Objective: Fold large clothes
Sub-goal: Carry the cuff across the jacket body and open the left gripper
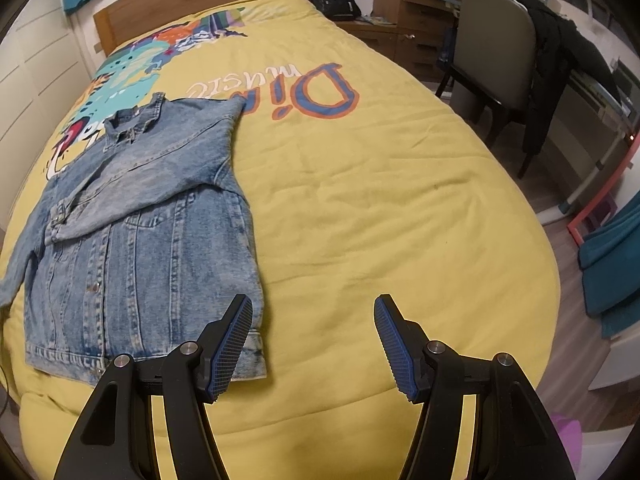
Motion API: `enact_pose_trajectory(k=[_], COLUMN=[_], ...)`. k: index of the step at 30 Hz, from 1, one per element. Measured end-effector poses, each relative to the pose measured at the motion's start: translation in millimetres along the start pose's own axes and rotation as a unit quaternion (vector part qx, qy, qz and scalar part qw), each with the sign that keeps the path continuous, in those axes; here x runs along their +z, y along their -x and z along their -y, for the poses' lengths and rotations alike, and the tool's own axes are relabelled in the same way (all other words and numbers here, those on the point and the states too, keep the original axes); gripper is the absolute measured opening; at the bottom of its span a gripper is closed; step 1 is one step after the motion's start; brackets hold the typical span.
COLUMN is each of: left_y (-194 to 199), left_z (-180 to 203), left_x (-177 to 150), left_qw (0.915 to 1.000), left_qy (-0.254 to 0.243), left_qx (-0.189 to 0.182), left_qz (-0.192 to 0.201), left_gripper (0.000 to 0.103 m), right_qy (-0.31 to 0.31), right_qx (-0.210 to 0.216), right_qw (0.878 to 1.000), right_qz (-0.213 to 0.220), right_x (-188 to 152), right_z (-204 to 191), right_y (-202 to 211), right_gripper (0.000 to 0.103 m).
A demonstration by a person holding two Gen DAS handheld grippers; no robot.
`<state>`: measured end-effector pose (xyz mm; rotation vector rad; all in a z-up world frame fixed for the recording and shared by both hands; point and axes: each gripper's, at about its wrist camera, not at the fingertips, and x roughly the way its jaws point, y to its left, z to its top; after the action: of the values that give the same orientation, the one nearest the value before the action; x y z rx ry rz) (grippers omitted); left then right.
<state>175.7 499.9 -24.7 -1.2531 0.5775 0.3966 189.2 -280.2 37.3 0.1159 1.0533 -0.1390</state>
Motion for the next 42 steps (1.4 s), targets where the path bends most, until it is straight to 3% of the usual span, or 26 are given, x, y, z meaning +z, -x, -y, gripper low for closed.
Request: enact_pose_trajectory(k=[16,29,35,42], left_y=[-31,-76,-95,-118], left_z=[137,239,282,330], left_x=[-64,-143,-181,-250], left_qw=[0.9922,0.9752,0.9649,0.9373], left_qy=[-0.121,-0.202,-0.234,-0.316], left_qx=[-0.022,-0.064,-0.078,-0.080], left_qz=[-0.020,-0.065,-0.090,-0.123], left_gripper=[0.002,0.002,0.002,0.002], right_qy=[-0.038,-0.080,-0.099,-0.115], right_qx=[0.011,0.019,0.015,0.011], right_qw=[0.999,0.997,0.995,0.993], right_qz=[-0.002,-0.003,-0.002,-0.004], right_x=[-4,-10,-12,-15], right_z=[51,97,118,135], right_y=[-35,-49,-50,-55], right_gripper=[0.065,0.065,0.065,0.065])
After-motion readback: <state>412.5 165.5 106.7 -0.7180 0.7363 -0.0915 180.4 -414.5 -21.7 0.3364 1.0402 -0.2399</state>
